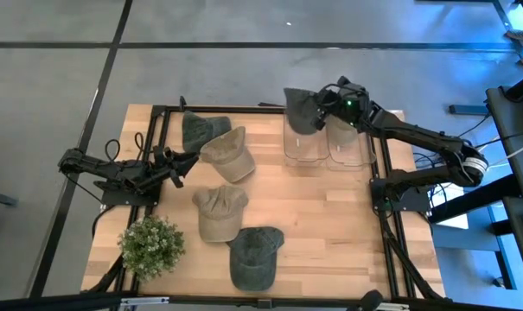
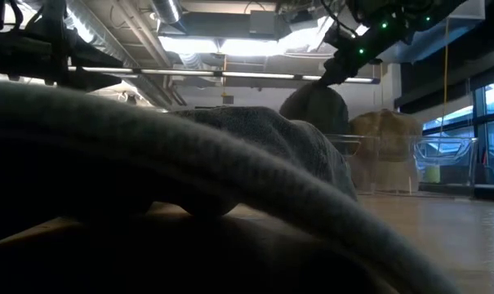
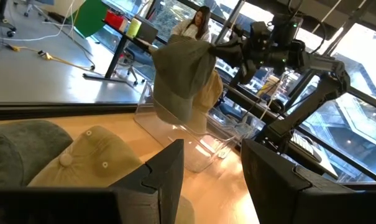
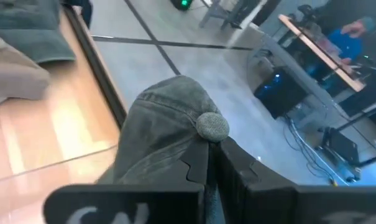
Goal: Pick & Place hat
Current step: Put the bottom right black cap into the left transparent bin
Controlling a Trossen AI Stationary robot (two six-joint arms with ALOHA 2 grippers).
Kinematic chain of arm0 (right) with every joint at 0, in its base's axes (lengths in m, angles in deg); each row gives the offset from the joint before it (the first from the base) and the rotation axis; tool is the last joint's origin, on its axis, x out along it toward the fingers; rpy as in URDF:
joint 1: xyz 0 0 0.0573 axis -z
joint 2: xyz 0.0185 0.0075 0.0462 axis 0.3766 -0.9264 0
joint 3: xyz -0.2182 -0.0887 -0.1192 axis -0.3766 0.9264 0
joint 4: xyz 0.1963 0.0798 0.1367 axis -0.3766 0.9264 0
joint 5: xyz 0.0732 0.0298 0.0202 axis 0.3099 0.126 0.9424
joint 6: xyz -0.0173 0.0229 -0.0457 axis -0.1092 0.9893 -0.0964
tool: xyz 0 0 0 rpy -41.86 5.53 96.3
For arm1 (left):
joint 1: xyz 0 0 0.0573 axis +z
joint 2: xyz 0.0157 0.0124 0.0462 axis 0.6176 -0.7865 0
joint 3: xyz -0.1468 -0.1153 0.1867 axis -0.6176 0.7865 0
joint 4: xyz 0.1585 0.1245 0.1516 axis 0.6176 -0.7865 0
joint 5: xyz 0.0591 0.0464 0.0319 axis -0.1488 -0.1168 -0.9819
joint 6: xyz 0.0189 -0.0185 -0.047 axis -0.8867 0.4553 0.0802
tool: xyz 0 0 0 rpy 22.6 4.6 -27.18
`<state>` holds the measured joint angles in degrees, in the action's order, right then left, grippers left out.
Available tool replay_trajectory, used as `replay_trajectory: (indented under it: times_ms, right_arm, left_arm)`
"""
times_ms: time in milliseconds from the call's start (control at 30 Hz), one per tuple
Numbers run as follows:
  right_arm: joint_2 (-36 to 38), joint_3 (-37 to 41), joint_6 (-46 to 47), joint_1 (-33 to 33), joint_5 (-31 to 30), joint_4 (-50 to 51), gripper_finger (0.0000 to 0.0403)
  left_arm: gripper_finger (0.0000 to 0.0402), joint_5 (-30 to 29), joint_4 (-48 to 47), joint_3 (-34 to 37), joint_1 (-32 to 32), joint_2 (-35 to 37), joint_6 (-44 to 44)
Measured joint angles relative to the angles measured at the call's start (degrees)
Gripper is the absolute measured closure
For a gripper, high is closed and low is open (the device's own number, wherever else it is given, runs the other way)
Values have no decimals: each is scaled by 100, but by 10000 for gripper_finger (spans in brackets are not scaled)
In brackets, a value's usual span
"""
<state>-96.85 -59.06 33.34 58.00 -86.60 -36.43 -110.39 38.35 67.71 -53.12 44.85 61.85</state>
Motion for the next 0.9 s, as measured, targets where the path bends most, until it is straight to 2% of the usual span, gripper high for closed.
replay_trajectory:
  times_ms: [300,533,700,800,900]
  right_arm:
    - [-557,14,-174,2,-19,-304,379]
    - [-932,14,-194,2,-668,-377,378]
    - [-964,14,-347,2,-764,-374,376]
    - [-964,14,-511,0,-926,-373,361]
    - [-964,14,-534,2,-1023,-371,327]
  left_arm:
    - [247,11,0,0,-1,1,-2]
    - [247,15,2,-1,0,-2,9]
    - [247,15,7,-1,-1,0,3]
    - [247,15,7,-1,0,1,-4]
    - [247,15,7,2,-2,-1,-7]
